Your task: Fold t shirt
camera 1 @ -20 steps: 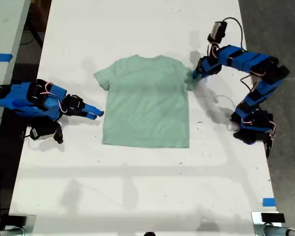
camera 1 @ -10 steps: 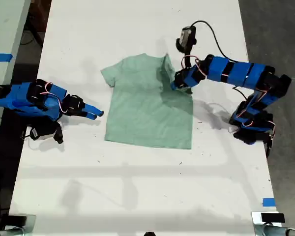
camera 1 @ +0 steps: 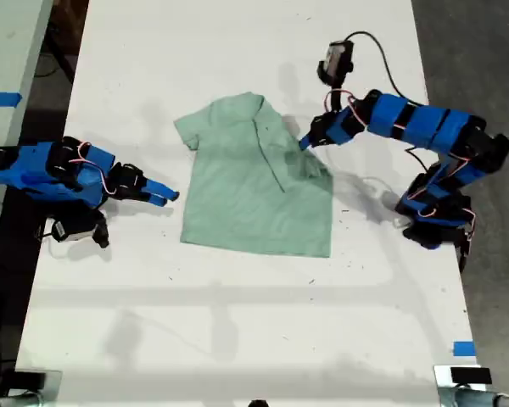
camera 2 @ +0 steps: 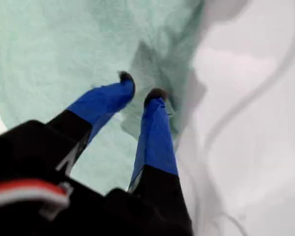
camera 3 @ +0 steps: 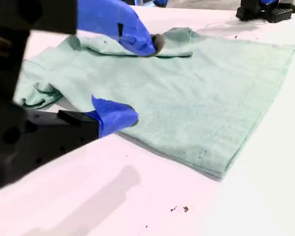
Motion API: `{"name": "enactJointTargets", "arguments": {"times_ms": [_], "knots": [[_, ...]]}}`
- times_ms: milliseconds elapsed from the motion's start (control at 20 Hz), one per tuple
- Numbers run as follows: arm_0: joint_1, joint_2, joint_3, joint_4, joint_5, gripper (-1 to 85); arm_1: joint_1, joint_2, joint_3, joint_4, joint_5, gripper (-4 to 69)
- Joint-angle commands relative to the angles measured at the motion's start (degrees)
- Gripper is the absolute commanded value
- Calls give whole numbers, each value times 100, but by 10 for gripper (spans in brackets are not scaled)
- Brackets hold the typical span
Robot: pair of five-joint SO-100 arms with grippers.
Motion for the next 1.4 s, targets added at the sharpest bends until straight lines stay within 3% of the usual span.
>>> {"name": "enactJointTargets", "arguments": {"times_ms": [0, 200, 400, 500, 650, 800, 950, 1100, 1350], "knots": [[-79, 44, 0, 0, 35, 187, 668, 1951, 1239, 97, 26, 1], [-79, 44, 0, 0, 35, 187, 237, 4939, 3524, 527, 501, 2], [-79, 44, 0, 0, 35, 187, 114, 8648, 5915, 677, 431, 21], [-79, 44, 0, 0, 35, 187, 149, 8622, 6275, 826, 1151, 22], [-79, 44, 0, 0, 35, 187, 79, 8613, 6267, 940, 1318, 23], [-79, 44, 0, 0, 35, 187, 193, 8613, 6398, 1371, 2821, 81], [-79, 44, 0, 0, 35, 187, 562, 8613, 6530, 1802, 3920, 72], [-79, 44, 0, 0, 35, 187, 527, 8613, 6521, 1969, 4245, 31], [-79, 44, 0, 0, 35, 187, 510, 8613, 6521, 1960, 4254, 22]]}}
